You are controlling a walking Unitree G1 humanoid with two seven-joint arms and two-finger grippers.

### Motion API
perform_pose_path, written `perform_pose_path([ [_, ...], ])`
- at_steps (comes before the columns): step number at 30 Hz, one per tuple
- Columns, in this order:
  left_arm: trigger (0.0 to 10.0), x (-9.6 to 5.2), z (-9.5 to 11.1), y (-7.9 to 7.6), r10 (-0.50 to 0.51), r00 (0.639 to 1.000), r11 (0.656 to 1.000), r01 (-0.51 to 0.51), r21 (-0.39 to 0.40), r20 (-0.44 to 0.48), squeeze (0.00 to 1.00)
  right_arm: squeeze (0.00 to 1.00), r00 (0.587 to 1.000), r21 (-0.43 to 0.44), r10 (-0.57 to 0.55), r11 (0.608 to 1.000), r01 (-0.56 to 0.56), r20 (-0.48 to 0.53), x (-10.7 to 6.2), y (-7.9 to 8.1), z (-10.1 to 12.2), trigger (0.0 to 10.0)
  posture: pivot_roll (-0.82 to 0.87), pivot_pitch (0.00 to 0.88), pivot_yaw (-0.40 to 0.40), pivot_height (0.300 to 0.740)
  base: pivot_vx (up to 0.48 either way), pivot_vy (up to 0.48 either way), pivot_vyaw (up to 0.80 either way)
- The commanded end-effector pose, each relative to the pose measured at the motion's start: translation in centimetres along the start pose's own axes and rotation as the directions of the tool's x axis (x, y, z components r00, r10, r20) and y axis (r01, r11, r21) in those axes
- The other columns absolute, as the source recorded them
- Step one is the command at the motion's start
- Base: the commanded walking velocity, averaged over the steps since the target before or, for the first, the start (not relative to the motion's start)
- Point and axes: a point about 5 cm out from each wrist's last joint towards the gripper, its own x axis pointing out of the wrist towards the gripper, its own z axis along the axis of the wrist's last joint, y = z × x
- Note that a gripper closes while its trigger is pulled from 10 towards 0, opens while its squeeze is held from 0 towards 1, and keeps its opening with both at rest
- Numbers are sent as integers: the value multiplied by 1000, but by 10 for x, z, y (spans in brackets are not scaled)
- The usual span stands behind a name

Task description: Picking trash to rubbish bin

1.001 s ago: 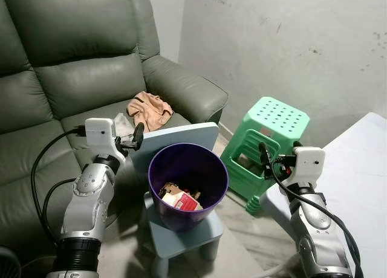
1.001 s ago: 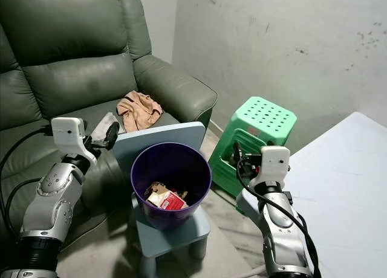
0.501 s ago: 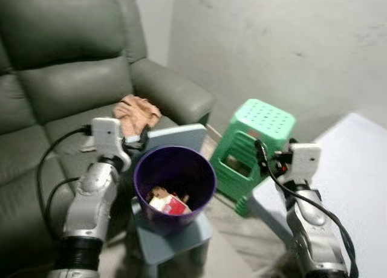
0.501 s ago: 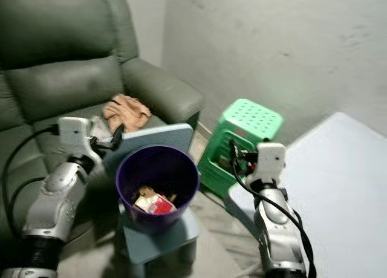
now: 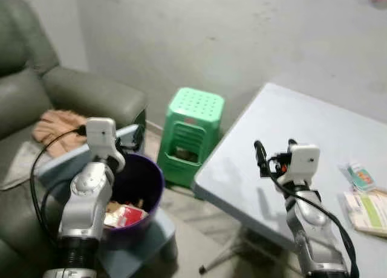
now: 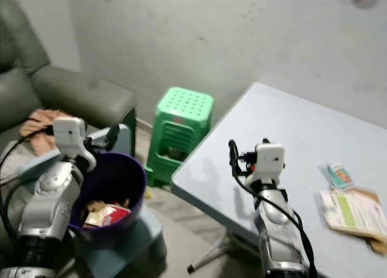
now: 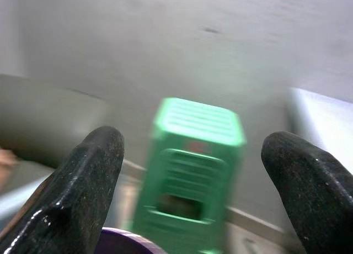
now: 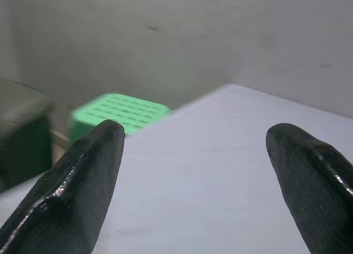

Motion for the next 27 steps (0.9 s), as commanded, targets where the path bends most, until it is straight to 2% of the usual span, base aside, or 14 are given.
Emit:
perform_pose_path([
  [1,10000,1,3,1,2,1000,1000,-2,18,2,0,0,1000,5,-10,1000,10,7,2,0,3,10000,-4,0,-99,740,0,0,-788],
  [17,10000,2,4,1,20,1000,1000,-20,25,2,0,0,1000,14,-21,1000,21,5,4,1,3,10000,1,0,-96,740,0,0,-787],
  [24,10000,3,1,-6,30,1000,998,-29,56,-10,0,0,999,22,-32,999,31,9,5,7,3,10000,-9,0,-68,740,0,0,-788],
  [27,10000,5,1,-8,28,999,998,-27,64,-17,0,0,999,71,-45,997,44,21,2,8,2,10000,-28,0,-43,740,0,0,-521],
])
